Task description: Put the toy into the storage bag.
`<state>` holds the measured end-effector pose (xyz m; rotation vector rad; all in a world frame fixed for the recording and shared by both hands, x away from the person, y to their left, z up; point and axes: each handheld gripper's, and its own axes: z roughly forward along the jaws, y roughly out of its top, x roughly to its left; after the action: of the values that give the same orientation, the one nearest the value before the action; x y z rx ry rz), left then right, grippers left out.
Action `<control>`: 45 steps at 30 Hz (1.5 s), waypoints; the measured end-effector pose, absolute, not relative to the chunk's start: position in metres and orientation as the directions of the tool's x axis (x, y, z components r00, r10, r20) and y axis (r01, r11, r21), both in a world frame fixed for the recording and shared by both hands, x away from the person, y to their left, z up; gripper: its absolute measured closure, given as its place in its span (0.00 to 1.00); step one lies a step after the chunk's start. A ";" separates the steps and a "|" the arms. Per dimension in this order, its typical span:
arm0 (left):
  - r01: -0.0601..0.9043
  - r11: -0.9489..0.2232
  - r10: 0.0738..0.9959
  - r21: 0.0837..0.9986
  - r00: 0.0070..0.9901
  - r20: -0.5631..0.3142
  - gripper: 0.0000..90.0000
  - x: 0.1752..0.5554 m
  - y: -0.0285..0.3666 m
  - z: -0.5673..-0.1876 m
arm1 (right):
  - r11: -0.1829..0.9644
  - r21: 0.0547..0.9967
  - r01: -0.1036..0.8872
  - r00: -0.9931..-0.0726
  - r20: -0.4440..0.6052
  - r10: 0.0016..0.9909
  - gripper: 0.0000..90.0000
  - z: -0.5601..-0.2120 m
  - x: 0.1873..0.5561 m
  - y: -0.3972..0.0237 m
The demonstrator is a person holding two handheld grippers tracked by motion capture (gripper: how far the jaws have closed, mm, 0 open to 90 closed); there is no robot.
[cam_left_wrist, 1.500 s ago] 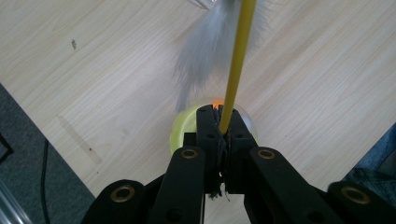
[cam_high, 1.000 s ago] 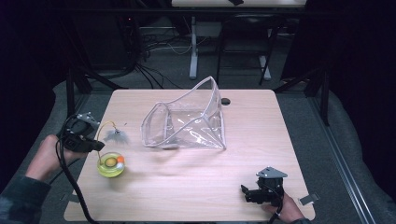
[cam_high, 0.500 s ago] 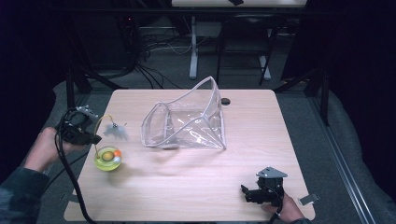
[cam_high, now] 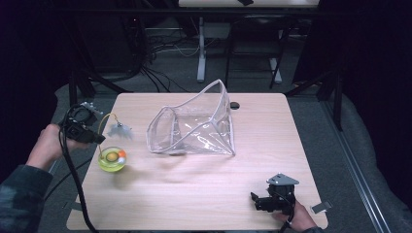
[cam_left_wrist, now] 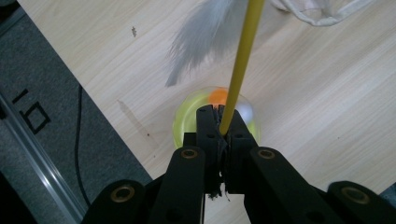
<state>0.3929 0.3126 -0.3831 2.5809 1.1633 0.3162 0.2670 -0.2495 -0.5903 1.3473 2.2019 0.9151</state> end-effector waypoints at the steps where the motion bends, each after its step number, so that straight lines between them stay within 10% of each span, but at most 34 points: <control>1: 0.696 -0.632 0.758 0.340 0.647 0.086 0.98 0.396 0.312 -0.383 | 0.322 0.710 0.627 -0.456 -0.001 0.890 0.00 -0.590 0.267 -0.250; 45: 0.745 -0.601 0.793 0.289 0.600 0.105 0.98 0.457 0.302 -0.353 | 0.321 0.710 0.627 -0.456 0.000 0.890 0.00 -0.590 0.267 -0.250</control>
<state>0.4566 0.3019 -0.3530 2.6121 1.2747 0.3295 0.2672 -0.2496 -0.5904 1.3458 2.2009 0.9171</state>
